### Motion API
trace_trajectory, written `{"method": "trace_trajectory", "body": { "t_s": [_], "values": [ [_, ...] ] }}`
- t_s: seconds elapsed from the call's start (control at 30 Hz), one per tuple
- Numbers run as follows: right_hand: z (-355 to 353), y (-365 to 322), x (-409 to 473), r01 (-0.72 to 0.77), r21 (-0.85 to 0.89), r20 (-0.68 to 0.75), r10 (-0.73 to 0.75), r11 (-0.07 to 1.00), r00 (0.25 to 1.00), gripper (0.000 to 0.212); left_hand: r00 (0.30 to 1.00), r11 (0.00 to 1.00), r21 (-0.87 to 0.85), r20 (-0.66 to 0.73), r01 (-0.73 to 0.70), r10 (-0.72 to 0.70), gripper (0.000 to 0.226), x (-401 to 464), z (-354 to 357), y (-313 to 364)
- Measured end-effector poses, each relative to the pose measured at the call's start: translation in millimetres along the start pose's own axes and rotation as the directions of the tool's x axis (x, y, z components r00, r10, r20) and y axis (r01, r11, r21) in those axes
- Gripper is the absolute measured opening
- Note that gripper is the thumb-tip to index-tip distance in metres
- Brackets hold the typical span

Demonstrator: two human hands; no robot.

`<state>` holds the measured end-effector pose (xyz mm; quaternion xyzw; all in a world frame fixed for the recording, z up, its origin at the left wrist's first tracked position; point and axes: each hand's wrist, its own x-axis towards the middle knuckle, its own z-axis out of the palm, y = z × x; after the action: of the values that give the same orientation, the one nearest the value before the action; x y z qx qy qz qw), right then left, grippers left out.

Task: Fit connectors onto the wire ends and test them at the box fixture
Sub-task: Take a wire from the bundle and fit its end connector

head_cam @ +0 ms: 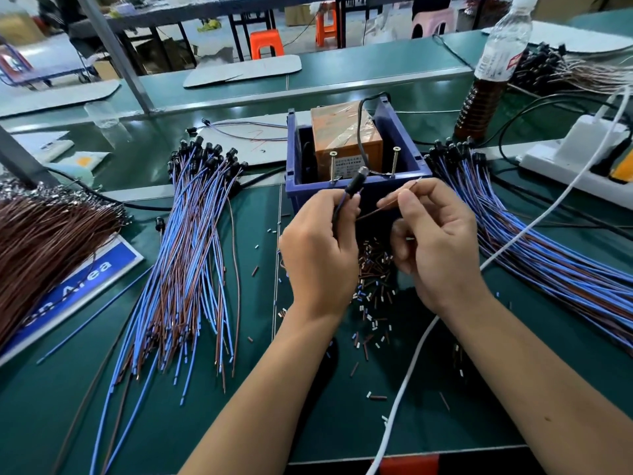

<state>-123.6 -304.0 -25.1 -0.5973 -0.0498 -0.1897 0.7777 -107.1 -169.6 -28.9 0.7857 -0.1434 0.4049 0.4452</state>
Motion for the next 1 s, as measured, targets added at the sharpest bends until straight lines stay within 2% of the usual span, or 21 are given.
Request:
{"method": "trace_trajectory", "body": {
  "t_s": [0.07, 0.13, 0.27, 0.37, 0.47, 0.57, 0.77, 1.0],
  "values": [
    [-1, -1, 1, 0.012, 0.028, 0.026, -0.012, 1.0, 1.0, 0.019, 0.997, 0.999, 0.049, -0.081, 0.005, -0.001, 0.018, 2, -3, -2],
    [-3, -2, 3, 0.034, 0.001, -0.011, -0.034, 0.999, 0.999, 0.018, 0.988, 0.997, 0.013, -0.139, 0.072, -0.07, 0.021, 4, -3, -4],
    [-10, 2, 7, 0.068, -0.181, -0.163, -0.098, 0.981, 0.982, 0.014, 0.944, 0.967, -0.101, -0.216, 0.233, -0.25, 0.022, 11, -5, -4],
    [-11, 4, 10, 0.116, -0.329, -0.197, -0.189, 0.937, 0.962, 0.01, 0.93, 0.952, -0.133, -0.211, 0.277, -0.3, 0.021, 14, -6, -2],
    [-5, 3, 11, 0.217, -0.458, -0.173, -0.326, 0.862, 0.93, 0.006, 0.93, 0.943, -0.161, -0.184, 0.292, -0.319, 0.019, 14, -6, 1],
    [-1, 3, 12, 0.28, -0.517, -0.145, -0.405, 0.809, 0.903, 0.008, 0.933, 0.941, -0.178, -0.167, 0.289, -0.318, 0.021, 14, -5, 2],
    [-2, 3, 15, 0.32, -0.58, -0.12, -0.467, 0.749, 0.876, 0.012, 0.952, 0.959, -0.165, -0.168, 0.228, -0.256, 0.013, 14, -1, 4],
    [-3, 1, 14, 0.309, -0.58, -0.118, -0.453, 0.754, 0.884, 0.012, 0.94, 0.961, -0.176, -0.231, 0.213, -0.251, 0.01, 14, 1, 5]
  ]
}}
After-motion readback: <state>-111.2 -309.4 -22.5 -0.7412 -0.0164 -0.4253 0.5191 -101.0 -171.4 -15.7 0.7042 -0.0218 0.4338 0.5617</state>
